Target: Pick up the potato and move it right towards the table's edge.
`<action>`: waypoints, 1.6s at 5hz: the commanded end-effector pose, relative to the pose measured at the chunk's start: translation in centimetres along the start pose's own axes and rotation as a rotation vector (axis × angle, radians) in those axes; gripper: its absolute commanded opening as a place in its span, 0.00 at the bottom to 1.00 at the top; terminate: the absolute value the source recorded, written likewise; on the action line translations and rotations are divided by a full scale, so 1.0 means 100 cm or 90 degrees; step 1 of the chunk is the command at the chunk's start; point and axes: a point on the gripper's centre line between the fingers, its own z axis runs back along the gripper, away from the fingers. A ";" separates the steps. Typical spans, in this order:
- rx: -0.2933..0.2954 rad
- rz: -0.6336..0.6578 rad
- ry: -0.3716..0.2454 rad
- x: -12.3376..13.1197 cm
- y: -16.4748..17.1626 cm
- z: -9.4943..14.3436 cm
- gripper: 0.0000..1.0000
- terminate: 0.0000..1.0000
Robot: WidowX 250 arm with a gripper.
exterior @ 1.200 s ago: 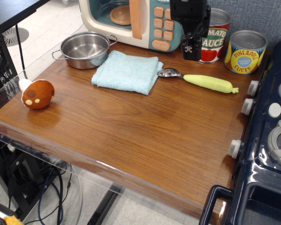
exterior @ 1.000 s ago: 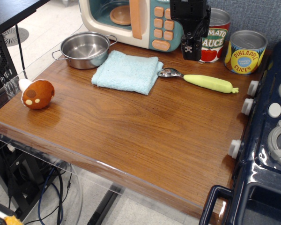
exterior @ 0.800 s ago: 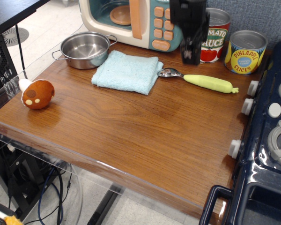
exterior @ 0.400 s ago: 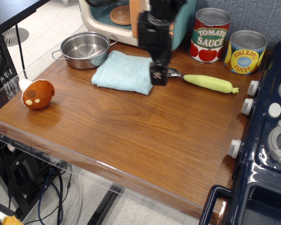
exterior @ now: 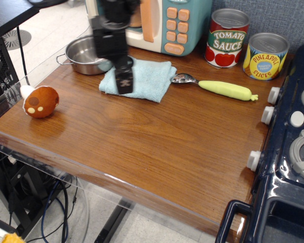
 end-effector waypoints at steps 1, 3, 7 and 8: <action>-0.043 0.165 -0.057 0.059 -0.006 0.023 1.00 0.00; -0.003 0.256 -0.133 0.092 0.001 0.020 1.00 0.00; 0.052 0.303 -0.253 0.096 0.000 -0.005 0.00 0.00; 0.046 0.297 -0.248 0.095 0.000 -0.004 0.00 0.00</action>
